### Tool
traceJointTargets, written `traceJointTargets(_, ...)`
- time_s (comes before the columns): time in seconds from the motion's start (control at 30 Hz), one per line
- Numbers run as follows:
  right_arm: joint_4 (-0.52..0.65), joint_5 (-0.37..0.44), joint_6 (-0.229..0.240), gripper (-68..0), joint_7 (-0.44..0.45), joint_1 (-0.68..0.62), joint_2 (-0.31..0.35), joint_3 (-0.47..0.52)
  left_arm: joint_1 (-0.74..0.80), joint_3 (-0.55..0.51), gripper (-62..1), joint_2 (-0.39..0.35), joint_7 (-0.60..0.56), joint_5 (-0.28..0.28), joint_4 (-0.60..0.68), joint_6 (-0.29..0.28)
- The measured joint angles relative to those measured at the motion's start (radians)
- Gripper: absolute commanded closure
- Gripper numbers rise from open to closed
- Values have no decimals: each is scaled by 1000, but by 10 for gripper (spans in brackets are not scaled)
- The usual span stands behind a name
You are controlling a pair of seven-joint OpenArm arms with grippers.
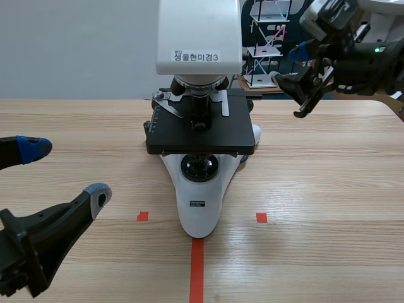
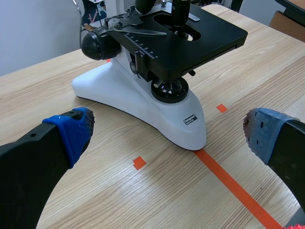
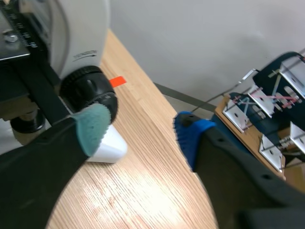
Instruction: Return to the home posture
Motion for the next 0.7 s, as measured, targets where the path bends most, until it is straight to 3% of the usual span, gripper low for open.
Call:
traceJointTargets(0.2, 165, 4, -11, -586, 3, -270, 27, 304, 0, 0, -623, 0, 0, 0, 0, 0)
traceJointTargets(0.37, 288, 55, -78, -673, 47, -575, 26, 537, 0, 0, -623, 0, 0, 0, 0, 0)
traceJointTargets(0.53, 387, 75, -76, -679, 88, -843, -31, 718, 0, 0, -623, 0, 0, 0, 0, 0)
traceJointTargets(0.7, 492, 100, -74, -679, 138, -1077, -84, 826, 0, 0, -623, 0, 0, 0, 0, 0)
